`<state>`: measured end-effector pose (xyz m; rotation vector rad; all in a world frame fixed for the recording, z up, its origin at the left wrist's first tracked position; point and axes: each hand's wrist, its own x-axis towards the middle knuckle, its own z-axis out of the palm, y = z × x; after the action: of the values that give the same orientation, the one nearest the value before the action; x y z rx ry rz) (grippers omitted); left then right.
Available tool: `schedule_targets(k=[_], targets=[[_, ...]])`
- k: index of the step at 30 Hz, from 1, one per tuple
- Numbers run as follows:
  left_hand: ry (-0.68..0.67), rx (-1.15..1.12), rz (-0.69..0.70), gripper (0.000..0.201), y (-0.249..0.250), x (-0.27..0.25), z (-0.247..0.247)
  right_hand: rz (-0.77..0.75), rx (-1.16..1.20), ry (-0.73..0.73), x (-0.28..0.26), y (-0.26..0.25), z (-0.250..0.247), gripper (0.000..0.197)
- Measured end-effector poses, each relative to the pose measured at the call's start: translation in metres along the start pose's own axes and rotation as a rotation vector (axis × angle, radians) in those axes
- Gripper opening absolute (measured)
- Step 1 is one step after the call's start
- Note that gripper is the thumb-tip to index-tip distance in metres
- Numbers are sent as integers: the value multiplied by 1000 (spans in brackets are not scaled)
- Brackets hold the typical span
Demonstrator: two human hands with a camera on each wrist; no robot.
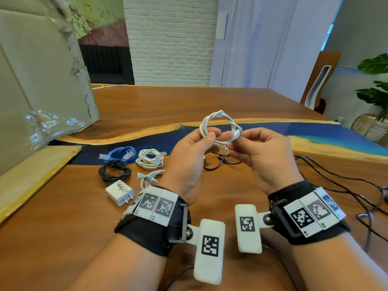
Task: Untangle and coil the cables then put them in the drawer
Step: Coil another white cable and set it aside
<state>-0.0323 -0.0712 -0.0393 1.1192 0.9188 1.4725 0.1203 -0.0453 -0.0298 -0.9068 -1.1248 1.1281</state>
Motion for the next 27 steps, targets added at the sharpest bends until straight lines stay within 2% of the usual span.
schedule_targets(k=[5,11,15,20,27], targets=[[7,-33,-32,19,1,-1,0,80,205,-65,1,-1,3,17],[93,-19,83,17,-5,2,0,144,334,-191,-1,-9,1,32],[112,63,123,19,-6,1,5,108,286,-179,-1,-7,5,46],[137,93,86,19,-8,1,5,98,277,-137,1,-3,6,31],[161,64,-6,19,-4,2,-1,210,139,-274,4,0,2,34]])
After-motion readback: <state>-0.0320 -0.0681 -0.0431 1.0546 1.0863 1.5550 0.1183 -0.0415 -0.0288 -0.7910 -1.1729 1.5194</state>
